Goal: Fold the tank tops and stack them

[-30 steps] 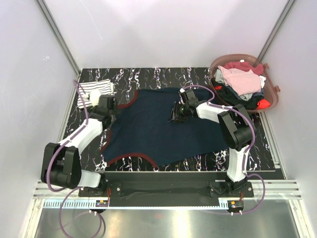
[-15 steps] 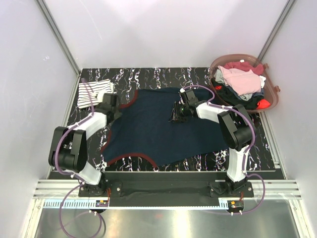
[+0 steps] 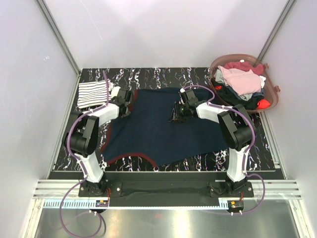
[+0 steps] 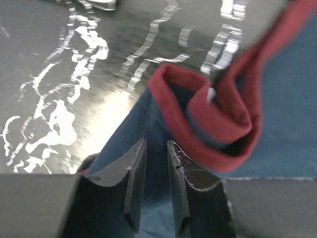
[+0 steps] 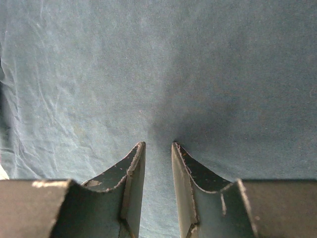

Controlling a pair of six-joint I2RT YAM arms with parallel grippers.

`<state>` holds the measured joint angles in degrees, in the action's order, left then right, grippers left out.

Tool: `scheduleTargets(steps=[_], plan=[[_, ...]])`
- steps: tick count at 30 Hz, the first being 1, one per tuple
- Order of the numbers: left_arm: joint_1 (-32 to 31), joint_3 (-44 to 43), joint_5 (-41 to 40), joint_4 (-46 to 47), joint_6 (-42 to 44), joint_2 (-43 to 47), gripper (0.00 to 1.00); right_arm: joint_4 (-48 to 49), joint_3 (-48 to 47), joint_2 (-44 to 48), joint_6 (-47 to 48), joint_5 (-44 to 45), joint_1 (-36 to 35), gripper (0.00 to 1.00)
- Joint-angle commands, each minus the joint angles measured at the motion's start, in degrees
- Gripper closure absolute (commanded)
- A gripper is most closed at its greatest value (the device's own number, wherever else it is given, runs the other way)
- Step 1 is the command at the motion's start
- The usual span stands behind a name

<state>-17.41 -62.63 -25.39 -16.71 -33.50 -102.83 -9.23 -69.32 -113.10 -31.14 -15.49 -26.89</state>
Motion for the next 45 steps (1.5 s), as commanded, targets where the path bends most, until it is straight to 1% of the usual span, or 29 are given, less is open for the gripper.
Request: scheduleTargets(steps=[1, 4, 8, 9, 11, 12, 13, 14, 15, 16, 19, 22, 24, 25, 26, 28, 32, 33, 36, 42, 45], plan=[[4.9, -1.9, 3.8, 0.2, -0.8, -1.2, 0.72, -1.4, 0.4, -1.3, 0.5, 3.8, 0.2, 0.64], [7.2, -1.3, 5.4, 0.4, -1.4, -0.7, 0.72, -1.4, 0.5, -1.2, 0.5, 4.0, 0.3, 0.64], [8.4, 0.3, 2.9, 0.5, -1.3, 2.5, 0.68, -1.5, 0.6, -1.2, 0.6, 4.3, 0.4, 0.64], [10.3, 0.2, 2.4, 0.4, -1.2, 2.6, 0.67, -1.4, 0.7, -1.2, 0.6, 4.2, 0.4, 0.64], [13.4, -1.2, 6.3, -0.5, -1.0, 1.4, 0.67, -1.5, 0.9, -1.2, 0.5, 4.2, 0.4, 0.64], [16.4, -1.9, 8.0, -1.6, -1.0, 0.9, 0.67, -1.6, 0.9, -1.0, 0.5, 4.2, 0.4, 0.64], [17.3, -2.5, 9.8, -1.9, -1.1, 0.4, 0.67, -1.5, 0.9, -1.0, 0.5, 4.4, 0.4, 0.64], [17.4, -2.6, 10.1, -2.2, -1.1, 0.5, 0.67, -1.7, 1.0, -0.8, 0.5, 4.7, 0.5, 0.64], [19.8, -2.5, 9.9, -2.4, -1.1, 0.8, 0.67, -1.8, 1.1, -0.5, 0.3, 5.7, 0.7, 0.64], [20.4, -2.4, 8.8, -2.7, -1.4, 1.3, 0.66, -1.9, 1.2, -0.4, 0.1, 6.2, 0.8, 0.64], [23.0, -2.6, 8.9, -3.1, -2.0, 2.2, 0.63, -0.5, 4.4, 1.9, -1.2, 8.5, 1.8, 0.64], [22.7, -1.7, 10.8, -1.1, -1.1, 3.9, 0.61, 1.4, 6.4, 4.7, -2.0, 9.9, 3.0, 0.64], [21.6, -0.2, 11.7, 1.7, -1.0, 5.3, 0.49, 1.8, 7.4, 6.0, -2.1, 10.7, 3.0, 0.64], [21.7, 1.8, 14.3, 3.5, -0.9, 6.7, 0.43, 1.9, 7.4, 6.1, -2.1, 10.7, 3.2, 0.64], [21.7, 2.9, 16.0, 6.7, -1.0, 7.4, 0.32, 1.7, 7.4, 5.7, -1.9, 10.7, 3.2, 0.63], [21.7, 4.6, 20.7, 9.2, -0.8, 8.3, 0.29, 1.6, 7.0, 5.0, -2.1, 9.9, 3.3, 0.64], [21.5, 5.3, 29.1, 14.7, -1.0, 7.3, 0.28, 1.4, 6.6, 3.9, -2.4, 8.8, 3.4, 0.64], [21.5, 5.0, 31.2, 14.8, -1.3, 6.9, 0.29, 1.4, 6.7, 3.9, -2.4, 8.9, 3.6, 0.64], [20.1, 3.1, 32.2, 14.0, -1.2, 4.4, 0.32, 2.3, 7.4, 4.1, -3.1, 8.7, 4.2, 0.64], [19.1, -1.5, 33.5, 12.3, -1.5, -0.5, 0.3, 2.6, 7.9, 4.5, -3.1, 8.1, 4.5, 0.64], [18.8, -3.7, 34.3, 9.9, -1.4, -2.8, 0.31, 2.8, 7.9, 4.5, -3.2, 7.9, 4.5, 0.64]])
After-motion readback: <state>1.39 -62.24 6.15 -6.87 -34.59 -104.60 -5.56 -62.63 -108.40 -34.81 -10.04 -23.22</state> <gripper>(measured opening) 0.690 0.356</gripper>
